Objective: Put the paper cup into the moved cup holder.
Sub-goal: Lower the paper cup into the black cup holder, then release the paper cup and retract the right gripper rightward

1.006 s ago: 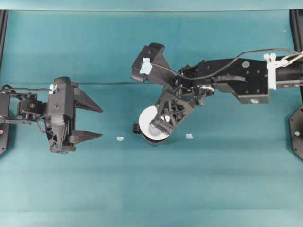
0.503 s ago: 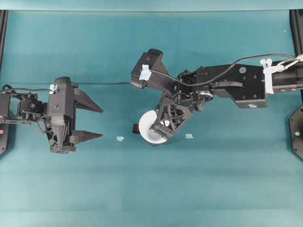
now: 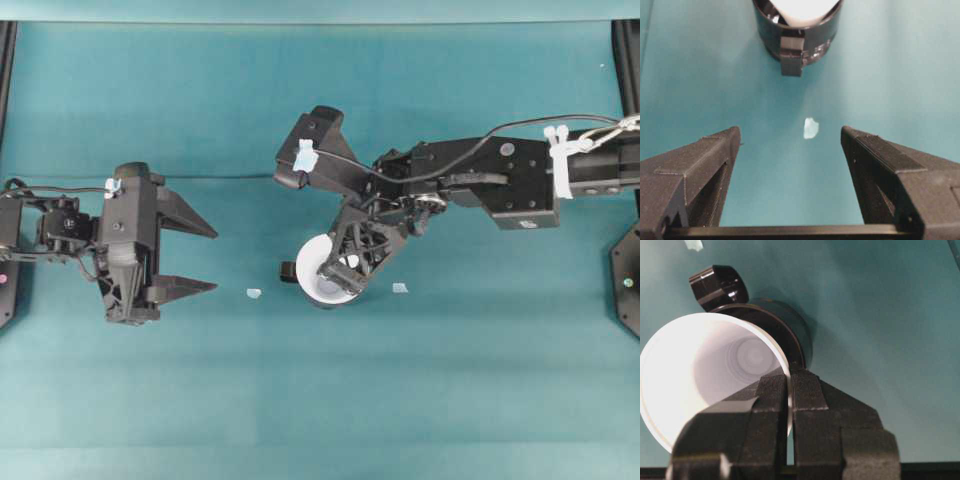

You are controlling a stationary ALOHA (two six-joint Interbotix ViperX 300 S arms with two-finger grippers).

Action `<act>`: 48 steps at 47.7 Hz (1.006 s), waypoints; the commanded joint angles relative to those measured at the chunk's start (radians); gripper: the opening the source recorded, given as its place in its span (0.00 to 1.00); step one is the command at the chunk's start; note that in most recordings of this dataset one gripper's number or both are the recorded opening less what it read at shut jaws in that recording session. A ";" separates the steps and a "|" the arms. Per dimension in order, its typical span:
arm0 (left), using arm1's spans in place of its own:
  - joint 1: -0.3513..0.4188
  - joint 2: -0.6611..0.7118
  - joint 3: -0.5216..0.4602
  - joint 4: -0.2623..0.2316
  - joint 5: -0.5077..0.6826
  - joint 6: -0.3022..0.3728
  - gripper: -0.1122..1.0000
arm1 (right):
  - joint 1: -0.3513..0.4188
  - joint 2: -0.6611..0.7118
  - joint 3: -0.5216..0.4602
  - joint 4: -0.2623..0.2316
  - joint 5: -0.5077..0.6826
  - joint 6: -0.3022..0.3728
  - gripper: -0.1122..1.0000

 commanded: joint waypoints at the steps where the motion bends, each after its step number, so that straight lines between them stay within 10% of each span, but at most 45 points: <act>1: -0.003 -0.003 -0.011 0.002 -0.005 0.002 0.83 | 0.000 -0.009 -0.006 -0.002 -0.011 -0.003 0.11; 19: -0.003 -0.003 -0.011 0.002 -0.003 0.002 0.83 | 0.000 -0.008 -0.008 0.000 -0.018 -0.003 0.21; 35: -0.003 -0.003 -0.011 0.002 -0.005 0.002 0.83 | -0.002 -0.009 -0.006 -0.002 -0.011 0.002 0.94; 48: -0.003 -0.003 -0.011 0.002 -0.003 0.002 0.83 | -0.002 -0.011 -0.006 -0.002 -0.014 -0.002 0.91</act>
